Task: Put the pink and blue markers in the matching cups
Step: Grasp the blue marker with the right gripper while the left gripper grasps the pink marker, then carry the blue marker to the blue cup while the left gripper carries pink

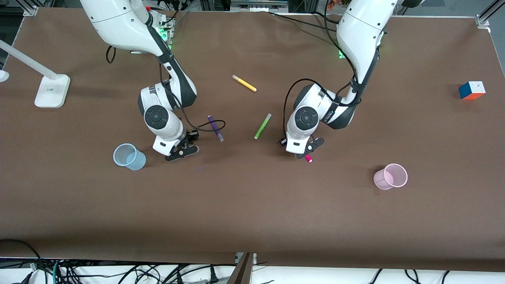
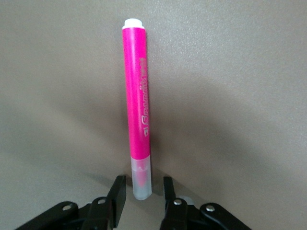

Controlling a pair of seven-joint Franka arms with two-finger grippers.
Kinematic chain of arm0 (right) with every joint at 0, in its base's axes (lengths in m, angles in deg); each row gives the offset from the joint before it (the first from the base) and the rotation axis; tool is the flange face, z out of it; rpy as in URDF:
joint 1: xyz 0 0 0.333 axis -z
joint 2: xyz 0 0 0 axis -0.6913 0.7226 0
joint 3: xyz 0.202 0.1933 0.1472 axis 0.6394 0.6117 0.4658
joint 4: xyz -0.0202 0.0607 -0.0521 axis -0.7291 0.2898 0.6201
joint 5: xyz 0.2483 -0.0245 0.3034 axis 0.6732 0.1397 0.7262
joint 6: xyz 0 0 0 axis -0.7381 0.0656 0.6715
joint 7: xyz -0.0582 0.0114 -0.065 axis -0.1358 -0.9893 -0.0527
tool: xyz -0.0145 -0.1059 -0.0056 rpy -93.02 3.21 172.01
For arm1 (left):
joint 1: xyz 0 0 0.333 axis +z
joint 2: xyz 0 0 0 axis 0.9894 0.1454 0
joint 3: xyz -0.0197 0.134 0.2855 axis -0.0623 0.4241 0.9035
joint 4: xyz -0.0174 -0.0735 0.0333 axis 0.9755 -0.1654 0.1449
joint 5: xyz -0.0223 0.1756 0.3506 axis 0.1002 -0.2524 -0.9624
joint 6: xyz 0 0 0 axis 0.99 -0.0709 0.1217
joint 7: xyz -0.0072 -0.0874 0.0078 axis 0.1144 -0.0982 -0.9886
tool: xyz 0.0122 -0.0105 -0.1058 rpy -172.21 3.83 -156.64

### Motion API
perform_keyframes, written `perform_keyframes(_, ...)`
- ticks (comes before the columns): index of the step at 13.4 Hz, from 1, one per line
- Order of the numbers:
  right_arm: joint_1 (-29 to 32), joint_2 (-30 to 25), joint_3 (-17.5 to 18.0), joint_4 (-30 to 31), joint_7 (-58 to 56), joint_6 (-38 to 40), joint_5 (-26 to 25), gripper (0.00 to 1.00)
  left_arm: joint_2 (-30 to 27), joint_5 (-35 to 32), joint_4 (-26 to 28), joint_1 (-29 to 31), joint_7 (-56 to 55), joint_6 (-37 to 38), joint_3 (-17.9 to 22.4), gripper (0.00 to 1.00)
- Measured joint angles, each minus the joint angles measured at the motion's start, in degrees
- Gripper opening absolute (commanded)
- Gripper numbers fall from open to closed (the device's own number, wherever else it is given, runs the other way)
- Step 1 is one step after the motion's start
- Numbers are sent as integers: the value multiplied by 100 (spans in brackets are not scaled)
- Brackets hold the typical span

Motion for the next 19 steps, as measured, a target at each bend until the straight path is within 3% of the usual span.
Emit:
perform_keyframes(3,0,-12,-2,-15,-15,-13,0,0,-22,-3,-2,0,-45,11,6,0)
perform_keyframes(6,1,-137,-11,-109,-145,61,0,0,-70,-4,-10,5,-92,80,39,0)
perform_keyframes(12,28,-735,-139,-723,-758,1051,0,0,-681,-7,-230,377,-121,1322,134,0)
perform_keyframes(17,113,-992,-318,-1389,-1986,2017,47,0,-806,277,-1218,1086,-110,2894,131,0)
perform_keyframes(19,174,-994,-389,-1619,-2607,2294,432,0,-809,502,-1536,1444,194,3336,129,0)
